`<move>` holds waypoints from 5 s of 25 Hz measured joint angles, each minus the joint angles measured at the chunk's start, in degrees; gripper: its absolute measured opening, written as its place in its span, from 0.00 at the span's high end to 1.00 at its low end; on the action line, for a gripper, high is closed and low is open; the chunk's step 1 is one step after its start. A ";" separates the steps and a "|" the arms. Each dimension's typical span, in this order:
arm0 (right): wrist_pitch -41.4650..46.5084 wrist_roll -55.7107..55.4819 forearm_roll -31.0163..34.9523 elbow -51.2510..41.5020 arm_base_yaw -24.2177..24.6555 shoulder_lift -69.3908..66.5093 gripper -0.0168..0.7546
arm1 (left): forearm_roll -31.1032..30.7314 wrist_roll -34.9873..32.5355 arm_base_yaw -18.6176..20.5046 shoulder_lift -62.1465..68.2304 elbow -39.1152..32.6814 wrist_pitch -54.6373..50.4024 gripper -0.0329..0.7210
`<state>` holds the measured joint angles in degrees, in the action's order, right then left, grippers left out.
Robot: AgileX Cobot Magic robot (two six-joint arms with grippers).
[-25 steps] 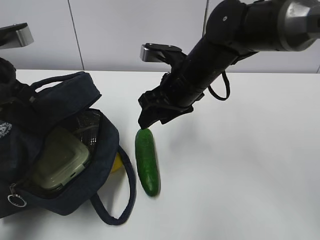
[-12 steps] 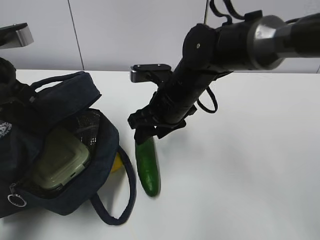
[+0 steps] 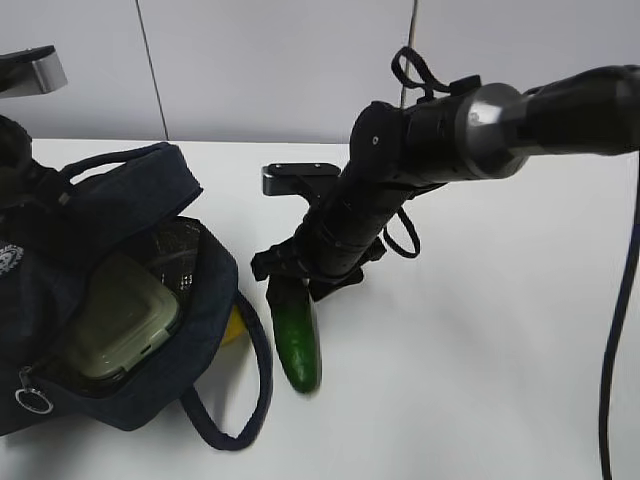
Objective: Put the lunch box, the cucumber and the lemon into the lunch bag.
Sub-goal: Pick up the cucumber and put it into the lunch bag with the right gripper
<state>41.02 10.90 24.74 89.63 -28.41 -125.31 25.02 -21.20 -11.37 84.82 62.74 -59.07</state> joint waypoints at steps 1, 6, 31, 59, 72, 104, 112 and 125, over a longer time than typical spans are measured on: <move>-0.13 0.00 0.26 0.00 0.00 -0.55 0.39 | 0.00 0.00 0.00 0.00 0.00 0.00 0.97; -0.68 -0.33 0.80 0.00 0.00 -2.01 0.43 | 0.00 0.00 0.00 0.00 0.00 0.00 0.97; 19.65 23.57 30.85 -1.39 2.54 5.87 0.56 | -0.53 0.00 0.00 0.00 0.00 -0.44 0.97; 3.33 55.31 78.04 -7.73 -3.67 -0.99 0.45 | 0.13 0.00 0.00 0.00 0.00 -1.52 0.97; 7.01 55.15 76.30 -4.28 -3.39 -1.03 0.41 | 0.25 0.00 0.00 0.00 0.00 -1.87 0.97; 11.14 40.90 48.58 -4.01 6.83 -1.86 0.38 | 0.14 0.00 0.00 0.00 0.00 -3.34 0.97; 7.53 43.60 51.62 -4.01 4.44 -2.08 0.51 | 0.14 0.00 0.00 0.00 0.00 -3.44 0.97; 6.70 46.23 55.01 -4.01 3.78 -4.54 0.72 | -0.20 0.00 0.00 0.00 0.00 -3.57 0.97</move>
<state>47.72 57.13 79.75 85.62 -24.63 -129.85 24.81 -21.20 -11.37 84.82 62.74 -62.64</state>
